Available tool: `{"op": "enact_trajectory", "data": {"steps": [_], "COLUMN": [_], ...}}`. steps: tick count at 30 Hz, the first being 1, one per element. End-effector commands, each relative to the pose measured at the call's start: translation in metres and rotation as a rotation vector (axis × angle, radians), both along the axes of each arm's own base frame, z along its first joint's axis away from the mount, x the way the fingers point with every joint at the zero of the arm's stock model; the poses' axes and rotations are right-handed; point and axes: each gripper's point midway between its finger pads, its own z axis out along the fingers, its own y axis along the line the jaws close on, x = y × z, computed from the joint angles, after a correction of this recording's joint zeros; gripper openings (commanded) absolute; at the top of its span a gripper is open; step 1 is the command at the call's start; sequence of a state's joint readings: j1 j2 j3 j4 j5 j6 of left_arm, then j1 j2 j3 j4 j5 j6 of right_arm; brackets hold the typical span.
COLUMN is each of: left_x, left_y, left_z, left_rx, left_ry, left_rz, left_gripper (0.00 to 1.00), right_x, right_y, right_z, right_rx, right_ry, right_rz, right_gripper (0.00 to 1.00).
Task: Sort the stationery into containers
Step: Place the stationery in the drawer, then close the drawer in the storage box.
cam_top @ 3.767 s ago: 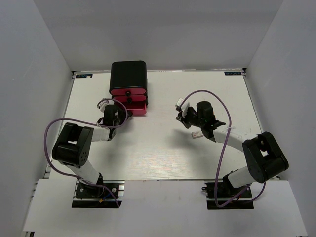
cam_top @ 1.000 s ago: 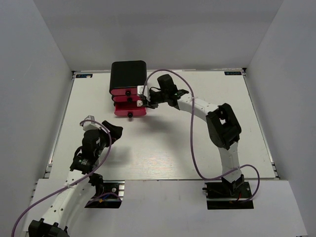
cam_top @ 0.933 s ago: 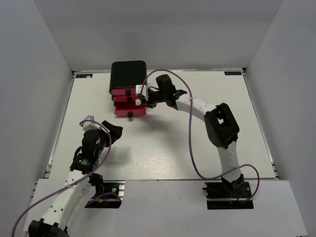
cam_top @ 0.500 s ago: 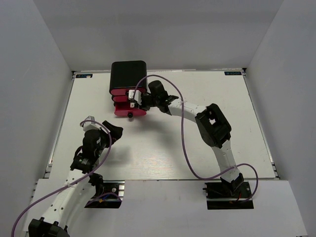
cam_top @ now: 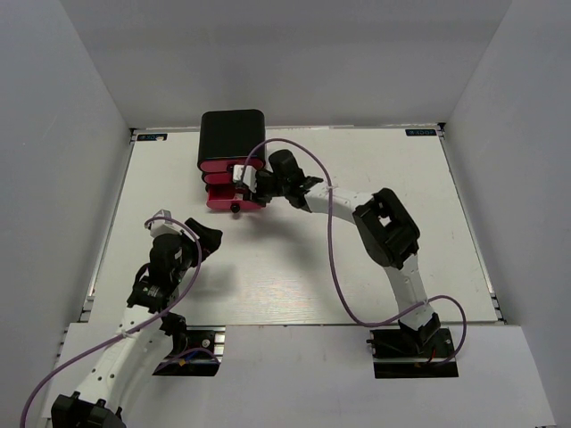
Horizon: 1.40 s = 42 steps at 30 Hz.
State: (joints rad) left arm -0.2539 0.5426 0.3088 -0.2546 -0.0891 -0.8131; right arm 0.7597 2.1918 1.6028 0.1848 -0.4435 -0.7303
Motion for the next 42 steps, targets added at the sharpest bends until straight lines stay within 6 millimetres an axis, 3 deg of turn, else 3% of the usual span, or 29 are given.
{"op": "enact_trajectory", "data": {"steps": [1,2,4,7,8,10,11,12,15,16,17,18,19,20,21,23,24,25,27,28,31,32,34,39,42], "left_x": [0.003,0.006,0.007,0.01,0.012,0.013,0.015,0.018,0.023,0.028,0.029,0.032,0.04,0.041,0.044,0.053,0.058,0.061,0.071,0.073,0.088,0.089,0.102,0.129,0.146], "left_y": [-0.003,-0.004,-0.006,-0.01,-0.01,-0.012,-0.012,-0.014,-0.017,-0.019,-0.024,-0.026,-0.031,-0.036,-0.038,-0.043,-0.042,-0.043,-0.047,-0.046,-0.051,-0.051,-0.055,-0.064,-0.068], "left_z": [0.007,0.014,0.014,0.028,0.031,0.032,0.033,0.035,0.024,0.013,0.008,0.006,0.013,-0.004,-0.006,-0.006,-0.015,-0.019,-0.014,-0.027,-0.027,-0.042,-0.036,-0.049,-0.046], "left_rx": [-0.012,-0.017,-0.013,-0.003,0.008,0.014,0.021,0.016,0.017,0.01,-0.008,-0.032,-0.056,-0.069,-0.098,-0.131,-0.158,-0.171,-0.215,-0.217,-0.251,-0.243,-0.287,-0.307,-0.319], "left_ry": [-0.018,-0.038,-0.04,-0.089,-0.105,-0.112,-0.122,-0.13,-0.106,-0.079,-0.065,-0.056,-0.093,-0.04,-0.028,-0.029,0.01,0.019,0.0,0.036,0.041,0.076,0.046,0.062,0.051], "left_rz": [-0.009,-0.009,-0.021,-0.055,-0.061,-0.074,-0.078,-0.086,-0.095,-0.09,-0.111,-0.111,-0.119,-0.132,-0.118,-0.12,-0.093,-0.086,-0.07,-0.053,-0.037,-0.032,-0.02,-0.018,-0.016], "left_gripper": [0.99,0.99,0.99,0.99,0.99,0.99,0.99,0.99,0.99,0.98,0.94,0.89,0.82,0.69,0.64,0.57,0.44,0.42,0.42,0.44,0.57,0.6,0.65,0.67,0.67], "right_x": [-0.004,-0.009,-0.016,-0.031,-0.035,-0.042,-0.048,-0.055,-0.064,-0.069,-0.071,-0.079,-0.083,-0.087,-0.093,-0.098,-0.104,-0.103,-0.105,-0.106,-0.104,-0.104,-0.103,-0.101,-0.1], "right_y": [-0.004,-0.012,-0.022,-0.055,-0.067,-0.087,-0.102,-0.112,-0.143,-0.152,-0.159,-0.169,-0.174,-0.179,-0.186,-0.192,-0.197,-0.201,-0.205,-0.206,-0.212,-0.213,-0.215,-0.222,-0.225], "right_z": [0.067,0.087,0.085,0.115,0.1,0.117,0.095,0.112,0.093,0.08,0.071,0.062,0.054,0.049,0.034,0.032,0.021,0.024,0.019,0.019,0.015,0.015,0.014,0.01,0.01], "right_rx": [0.118,0.137,0.134,0.174,0.159,0.168,0.126,0.147,0.116,0.094,0.073,0.06,0.044,0.027,0.002,0.005,-0.013,-0.001,-0.006,-0.004,-0.009,-0.009,-0.009,-0.013,-0.015], "right_ry": [-0.053,-0.066,-0.018,0.034,0.1,0.12,0.154,0.132,0.148,0.176,0.195,0.214,0.236,0.258,0.287,0.305,0.322,0.313,0.323,0.323,0.318,0.319,0.32,0.319,0.318], "right_rz": [-0.014,-0.018,-0.052,-0.146,-0.194,-0.262,-0.28,-0.284,-0.348,-0.368,-0.377,-0.389,-0.4,-0.409,-0.417,-0.43,-0.435,-0.44,-0.449,-0.45,-0.463,-0.464,-0.468,-0.484,-0.491], "right_gripper": [0.54,0.54,0.56,0.62,0.71,0.73,0.75,0.75,0.8,0.69,0.48,0.03,0.0,0.0,0.0,0.0,0.01,0.03,0.06,0.11,0.17,0.18,0.19,0.19,0.2]}}
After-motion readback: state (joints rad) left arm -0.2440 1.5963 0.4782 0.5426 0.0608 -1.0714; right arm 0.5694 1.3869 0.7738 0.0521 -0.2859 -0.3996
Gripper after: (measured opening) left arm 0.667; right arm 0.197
